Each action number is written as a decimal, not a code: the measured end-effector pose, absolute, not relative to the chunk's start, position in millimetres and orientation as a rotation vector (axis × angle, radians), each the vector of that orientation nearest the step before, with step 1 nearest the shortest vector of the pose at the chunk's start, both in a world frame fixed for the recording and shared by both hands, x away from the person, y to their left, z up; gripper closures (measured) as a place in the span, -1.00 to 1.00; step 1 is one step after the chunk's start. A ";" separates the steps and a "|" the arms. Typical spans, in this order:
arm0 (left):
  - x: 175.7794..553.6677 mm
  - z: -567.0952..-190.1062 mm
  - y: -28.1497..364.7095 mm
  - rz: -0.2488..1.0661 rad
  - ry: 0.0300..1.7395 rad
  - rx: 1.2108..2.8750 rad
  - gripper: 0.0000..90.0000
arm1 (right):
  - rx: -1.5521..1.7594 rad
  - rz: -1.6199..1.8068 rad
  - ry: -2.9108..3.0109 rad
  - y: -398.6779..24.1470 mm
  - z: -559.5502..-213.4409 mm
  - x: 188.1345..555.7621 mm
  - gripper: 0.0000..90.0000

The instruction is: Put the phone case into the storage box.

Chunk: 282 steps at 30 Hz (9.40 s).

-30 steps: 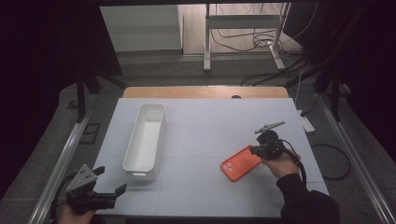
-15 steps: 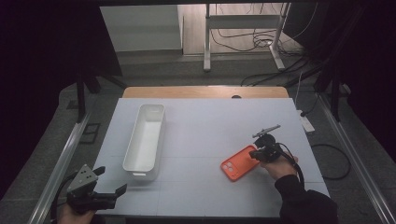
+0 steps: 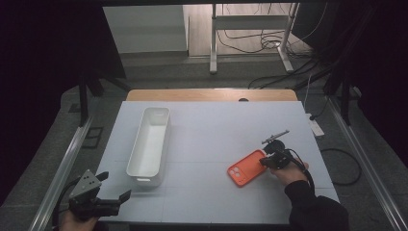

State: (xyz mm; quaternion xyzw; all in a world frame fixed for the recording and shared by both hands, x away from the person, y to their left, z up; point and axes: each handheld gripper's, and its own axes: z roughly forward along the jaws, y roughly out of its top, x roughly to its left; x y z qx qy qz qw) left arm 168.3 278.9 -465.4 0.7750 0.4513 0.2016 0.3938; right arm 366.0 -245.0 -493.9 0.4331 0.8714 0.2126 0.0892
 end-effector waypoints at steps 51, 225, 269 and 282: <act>169.0 -465.3 279.2 0.507 1.161 1.958 -0.96 | 1.113 0.802 2.705 -213.7 -490.7 351.5 0.98; 176.4 -465.6 284.4 0.405 1.190 1.946 -0.98 | 1.335 0.790 2.520 -278.4 -474.7 342.0 0.99; 232.6 -436.7 246.2 0.245 1.043 1.886 -1.00 | 1.202 1.078 2.356 -268.3 -429.9 321.5 0.99; 251.1 -430.7 221.6 0.165 0.995 1.884 -1.00 | 1.174 1.115 2.352 -257.4 -425.0 317.9 0.99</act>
